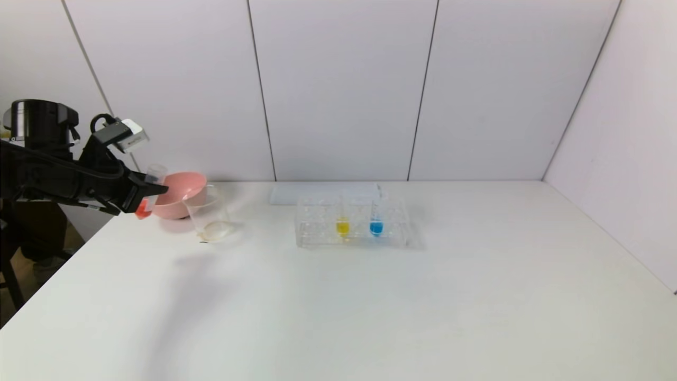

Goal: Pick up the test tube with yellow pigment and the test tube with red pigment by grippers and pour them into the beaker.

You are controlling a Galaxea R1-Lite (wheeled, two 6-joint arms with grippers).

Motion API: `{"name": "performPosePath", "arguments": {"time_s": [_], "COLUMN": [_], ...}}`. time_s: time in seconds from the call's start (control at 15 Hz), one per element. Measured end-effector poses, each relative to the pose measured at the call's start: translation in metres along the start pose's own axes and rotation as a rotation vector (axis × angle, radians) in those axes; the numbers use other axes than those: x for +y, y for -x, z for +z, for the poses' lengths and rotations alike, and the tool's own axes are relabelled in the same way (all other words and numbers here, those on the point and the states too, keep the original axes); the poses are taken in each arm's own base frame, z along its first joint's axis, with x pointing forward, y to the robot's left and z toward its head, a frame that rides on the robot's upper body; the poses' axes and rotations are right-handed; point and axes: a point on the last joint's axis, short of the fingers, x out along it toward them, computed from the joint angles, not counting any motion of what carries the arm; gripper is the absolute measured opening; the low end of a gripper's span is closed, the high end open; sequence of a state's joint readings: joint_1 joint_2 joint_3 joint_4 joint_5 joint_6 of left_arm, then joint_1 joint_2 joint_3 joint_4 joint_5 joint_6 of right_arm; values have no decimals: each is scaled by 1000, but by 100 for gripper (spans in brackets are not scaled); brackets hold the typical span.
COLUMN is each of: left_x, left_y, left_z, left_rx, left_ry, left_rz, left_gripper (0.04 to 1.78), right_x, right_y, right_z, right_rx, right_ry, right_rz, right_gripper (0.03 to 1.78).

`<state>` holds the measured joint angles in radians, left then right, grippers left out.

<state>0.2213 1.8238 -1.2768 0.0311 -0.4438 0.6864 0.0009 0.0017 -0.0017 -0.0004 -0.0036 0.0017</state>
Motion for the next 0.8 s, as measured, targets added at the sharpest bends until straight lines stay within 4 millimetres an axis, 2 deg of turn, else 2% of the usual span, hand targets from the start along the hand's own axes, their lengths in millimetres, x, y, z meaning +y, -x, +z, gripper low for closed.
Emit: {"name": "performPosePath", "arguments": {"time_s": [0.8], "left_x": [13], "left_y": [-5], "left_z": [10], "left_rx": [72], "left_ry": [-193], "left_rz": [-123], "left_gripper": [45], "right_x": [0], "right_y": [0], "right_z": [0], "right_rx": [0], "right_ry": [0], "right_rz": [-1], "right_gripper": [170]}}
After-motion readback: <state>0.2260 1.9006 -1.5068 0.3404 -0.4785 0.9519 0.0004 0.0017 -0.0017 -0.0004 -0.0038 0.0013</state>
